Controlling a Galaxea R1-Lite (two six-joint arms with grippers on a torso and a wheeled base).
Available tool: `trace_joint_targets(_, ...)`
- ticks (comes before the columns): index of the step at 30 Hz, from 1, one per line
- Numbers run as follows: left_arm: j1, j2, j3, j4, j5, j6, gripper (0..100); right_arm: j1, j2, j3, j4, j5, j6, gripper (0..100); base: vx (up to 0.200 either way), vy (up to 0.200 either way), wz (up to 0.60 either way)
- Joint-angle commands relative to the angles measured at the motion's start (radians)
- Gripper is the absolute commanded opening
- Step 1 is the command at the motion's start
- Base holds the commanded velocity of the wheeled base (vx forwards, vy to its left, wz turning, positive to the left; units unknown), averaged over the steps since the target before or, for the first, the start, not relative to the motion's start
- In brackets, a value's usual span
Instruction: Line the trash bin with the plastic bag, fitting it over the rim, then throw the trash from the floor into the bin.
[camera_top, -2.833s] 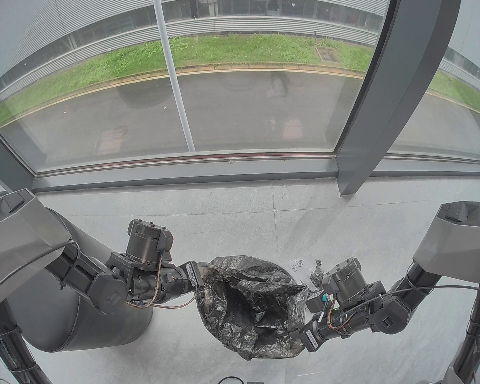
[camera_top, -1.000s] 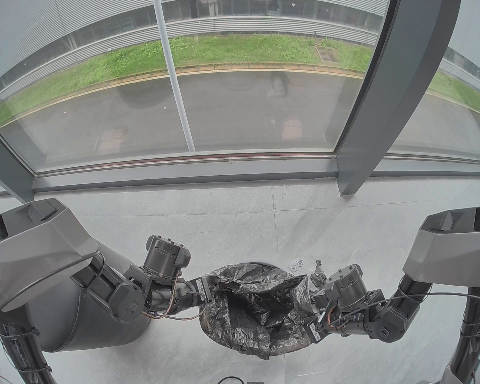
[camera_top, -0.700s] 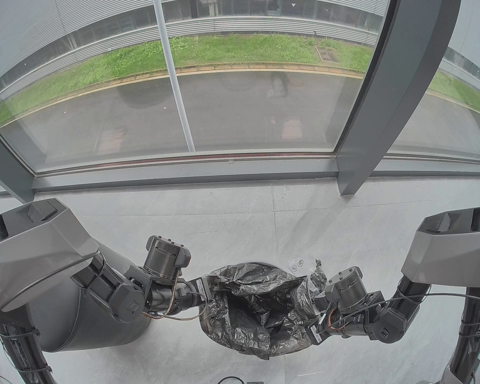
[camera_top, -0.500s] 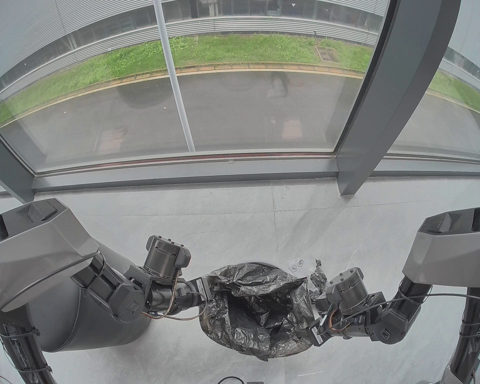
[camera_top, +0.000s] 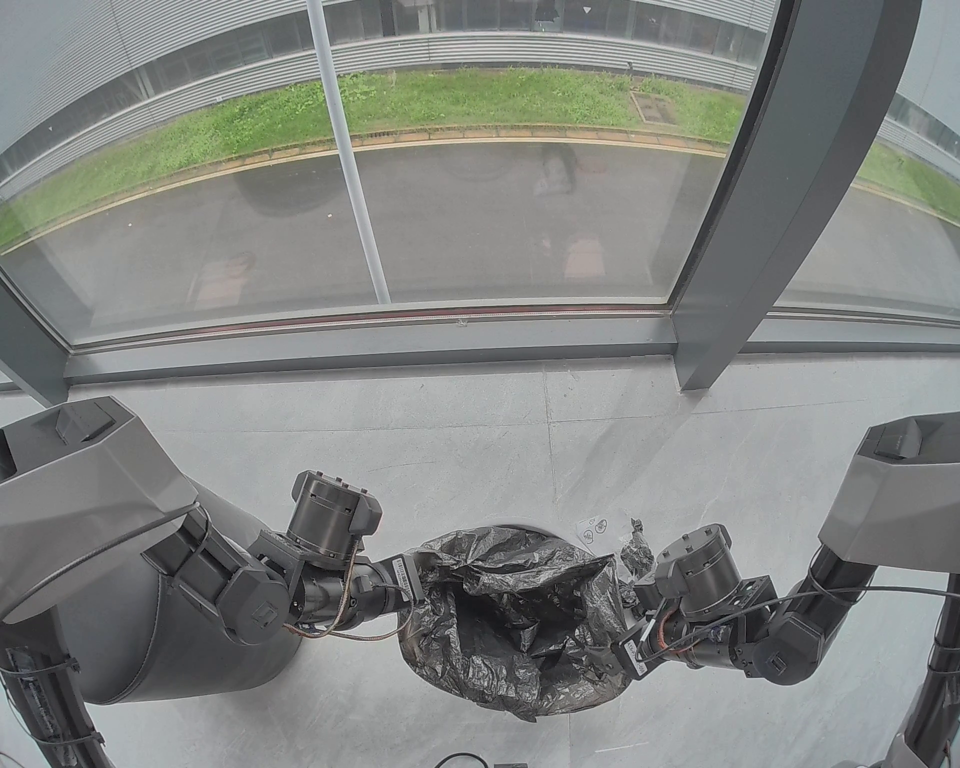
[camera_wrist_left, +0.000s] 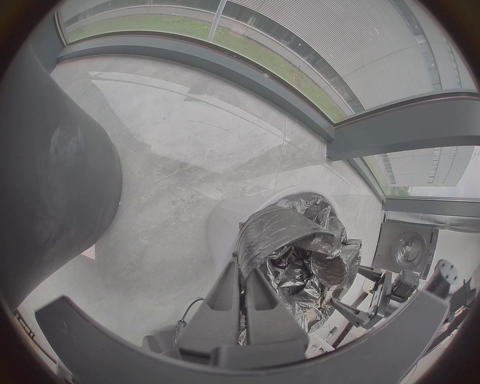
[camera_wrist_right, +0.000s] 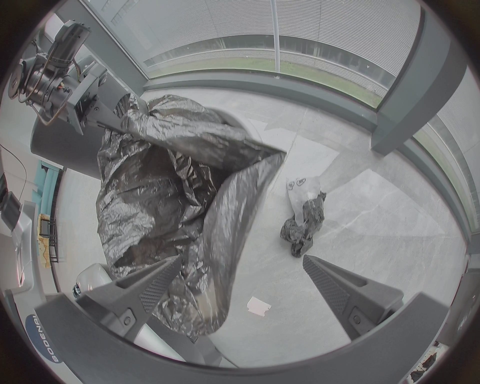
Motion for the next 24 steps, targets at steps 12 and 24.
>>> trace_joint_targets(12, 0.000, -0.006, -0.001, 0.000, 0.012, 0.000, 0, 0.011, 0.087, -0.186, 0.016, -0.097, -0.058, 100, 0.000, 0.000, 0.00)
trace_joint_targets(24, -0.002, -0.003, -0.004, -0.003, 0.012, 0.001, 0, -0.037, 0.024, -0.112, 0.013, -0.132, -0.062, 100, 0.000, 0.000, 0.00)
